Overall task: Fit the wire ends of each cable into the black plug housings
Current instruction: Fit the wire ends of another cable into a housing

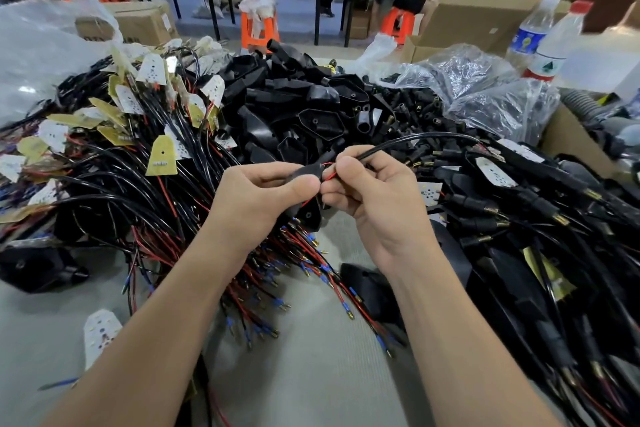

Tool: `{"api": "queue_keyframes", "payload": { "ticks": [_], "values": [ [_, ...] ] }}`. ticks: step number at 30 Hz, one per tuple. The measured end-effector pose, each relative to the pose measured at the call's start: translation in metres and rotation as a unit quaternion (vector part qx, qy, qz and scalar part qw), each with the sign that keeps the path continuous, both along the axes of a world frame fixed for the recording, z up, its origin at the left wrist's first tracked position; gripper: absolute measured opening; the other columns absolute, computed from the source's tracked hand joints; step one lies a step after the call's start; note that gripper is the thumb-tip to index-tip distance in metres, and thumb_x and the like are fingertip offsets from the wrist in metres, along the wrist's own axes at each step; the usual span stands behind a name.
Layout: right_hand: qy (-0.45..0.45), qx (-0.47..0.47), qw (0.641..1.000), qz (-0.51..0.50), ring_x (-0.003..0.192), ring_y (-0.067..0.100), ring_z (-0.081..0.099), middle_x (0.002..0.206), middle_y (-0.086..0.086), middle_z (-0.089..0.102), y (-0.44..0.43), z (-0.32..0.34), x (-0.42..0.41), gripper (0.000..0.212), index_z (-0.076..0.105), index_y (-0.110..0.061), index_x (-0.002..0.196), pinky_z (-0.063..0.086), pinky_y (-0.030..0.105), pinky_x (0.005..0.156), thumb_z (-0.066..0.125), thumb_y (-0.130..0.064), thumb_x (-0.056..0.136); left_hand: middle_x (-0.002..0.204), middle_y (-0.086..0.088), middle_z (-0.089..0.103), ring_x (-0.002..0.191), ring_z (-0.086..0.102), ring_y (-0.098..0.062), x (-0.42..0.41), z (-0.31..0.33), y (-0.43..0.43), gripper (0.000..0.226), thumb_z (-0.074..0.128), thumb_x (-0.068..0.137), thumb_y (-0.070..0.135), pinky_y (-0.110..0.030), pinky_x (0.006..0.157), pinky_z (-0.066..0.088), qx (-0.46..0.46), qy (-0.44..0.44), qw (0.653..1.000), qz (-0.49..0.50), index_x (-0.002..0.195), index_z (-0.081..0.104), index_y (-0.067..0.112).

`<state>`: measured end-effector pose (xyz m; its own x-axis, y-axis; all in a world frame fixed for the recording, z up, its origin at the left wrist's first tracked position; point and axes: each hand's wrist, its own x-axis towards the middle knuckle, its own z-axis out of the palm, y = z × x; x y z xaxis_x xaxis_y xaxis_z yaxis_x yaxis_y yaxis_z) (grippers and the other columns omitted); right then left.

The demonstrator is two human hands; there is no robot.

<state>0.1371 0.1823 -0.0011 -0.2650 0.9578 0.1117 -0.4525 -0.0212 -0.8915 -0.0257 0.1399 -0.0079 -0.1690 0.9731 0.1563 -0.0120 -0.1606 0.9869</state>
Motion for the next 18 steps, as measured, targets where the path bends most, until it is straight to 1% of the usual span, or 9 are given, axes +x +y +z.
{"api": "queue_keyframes", "payload": {
  "ticks": [2, 4, 6, 8, 9, 12, 14, 16, 18],
  "values": [
    [0.008, -0.007, 1.000, -0.019, 0.059, 0.014, 0.070, 0.074, 0.009, 0.072, -0.0010, 0.0003, -0.0001, 0.012, 0.064, -0.006, 0.091, 0.058, 0.022, 0.057, 0.059, 0.001, 0.100, 0.091, -0.002, 0.081, 0.085, 0.077, -0.012, -0.0007, 0.0013, -0.0006, 0.029, 0.089, 0.070, 0.030, -0.018, 0.074, 0.058, 0.019, 0.030, 0.999, -0.013, 0.098, 0.084, 0.025],
    [-0.015, 0.007, 0.999, -0.042, 0.058, 0.015, 0.069, 0.073, 0.011, 0.072, -0.0015, 0.0004, 0.0007, 0.013, 0.065, -0.006, 0.090, 0.057, 0.023, 0.056, 0.059, 0.002, 0.099, 0.097, -0.003, 0.081, 0.094, 0.078, -0.018, -0.0030, 0.0011, -0.0007, 0.031, 0.089, 0.072, 0.027, -0.024, 0.081, 0.060, 0.029, 0.042, 0.999, -0.014, 0.103, 0.084, 0.024],
    [-0.049, 0.027, 0.997, -0.056, 0.058, 0.017, 0.068, 0.073, 0.012, 0.073, -0.0016, 0.0002, 0.0019, 0.013, 0.067, -0.006, 0.089, 0.056, 0.024, 0.056, 0.061, 0.003, 0.097, 0.099, -0.004, 0.081, 0.096, 0.078, -0.019, -0.0031, 0.0004, -0.0002, 0.032, 0.085, 0.074, 0.028, -0.023, 0.081, 0.059, 0.024, 0.017, 1.000, 0.001, 0.106, 0.083, 0.021],
    [-0.070, 0.039, 0.995, -0.066, 0.058, 0.017, 0.068, 0.074, 0.013, 0.074, -0.0014, -0.0003, 0.0026, 0.013, 0.069, -0.006, 0.088, 0.055, 0.024, 0.056, 0.063, 0.002, 0.096, 0.099, -0.004, 0.081, 0.096, 0.078, -0.018, -0.0010, 0.0001, 0.0000, 0.029, 0.084, 0.075, 0.029, -0.020, 0.079, 0.058, 0.020, -0.010, 1.000, 0.005, 0.104, 0.083, 0.024],
    [-0.075, 0.040, 0.994, -0.070, 0.058, 0.017, 0.068, 0.074, 0.013, 0.074, -0.0012, -0.0008, 0.0026, 0.013, 0.069, -0.006, 0.088, 0.055, 0.024, 0.056, 0.063, 0.002, 0.096, 0.098, -0.004, 0.081, 0.095, 0.078, -0.018, 0.0004, -0.0004, 0.0003, 0.029, 0.084, 0.075, 0.029, -0.020, 0.078, 0.058, 0.022, -0.009, 1.000, 0.003, 0.104, 0.083, 0.025],
    [-0.081, 0.037, 0.994, -0.064, 0.059, 0.017, 0.069, 0.073, 0.014, 0.075, -0.0015, -0.0021, -0.0003, 0.015, 0.070, -0.007, 0.086, 0.056, 0.023, 0.056, 0.064, 0.003, 0.096, 0.097, 0.000, 0.081, 0.093, 0.078, -0.016, 0.0005, -0.0022, 0.0015, 0.032, 0.087, 0.073, 0.029, -0.021, 0.078, 0.058, 0.039, 0.036, 0.999, 0.007, 0.104, 0.083, 0.028],
    [-0.076, 0.031, 0.995, -0.061, 0.059, 0.017, 0.070, 0.071, 0.014, 0.074, -0.0021, -0.0031, -0.0026, 0.021, 0.071, -0.010, 0.083, 0.057, 0.024, 0.057, 0.064, 0.004, 0.095, 0.093, 0.007, 0.081, 0.089, 0.077, -0.010, -0.0012, -0.0034, 0.0014, 0.033, 0.088, 0.069, 0.039, -0.019, 0.076, 0.057, 0.055, 0.094, 0.994, 0.017, 0.101, 0.082, 0.038],
    [-0.061, 0.022, 0.995, -0.074, 0.061, 0.018, 0.070, 0.072, 0.014, 0.073, -0.0014, -0.0033, -0.0024, 0.026, 0.071, -0.014, 0.080, 0.058, 0.025, 0.059, 0.063, 0.005, 0.095, 0.092, 0.015, 0.080, 0.087, 0.076, -0.005, -0.0040, -0.0046, 0.0018, 0.035, 0.085, 0.064, 0.051, -0.018, 0.075, 0.057, 0.052, 0.158, 0.985, 0.039, 0.098, 0.080, 0.049],
    [-0.044, 0.014, 0.995, -0.090, 0.064, 0.020, 0.070, 0.076, 0.016, 0.074, 0.0003, -0.0026, -0.0008, 0.022, 0.070, -0.011, 0.083, 0.058, 0.025, 0.061, 0.063, 0.004, 0.096, 0.092, 0.018, 0.079, 0.088, 0.075, -0.003, -0.0052, -0.0052, 0.0022, 0.037, 0.083, 0.062, 0.056, -0.019, 0.077, 0.056, 0.040, 0.180, 0.982, 0.045, 0.099, 0.079, 0.051]
  ]
}}
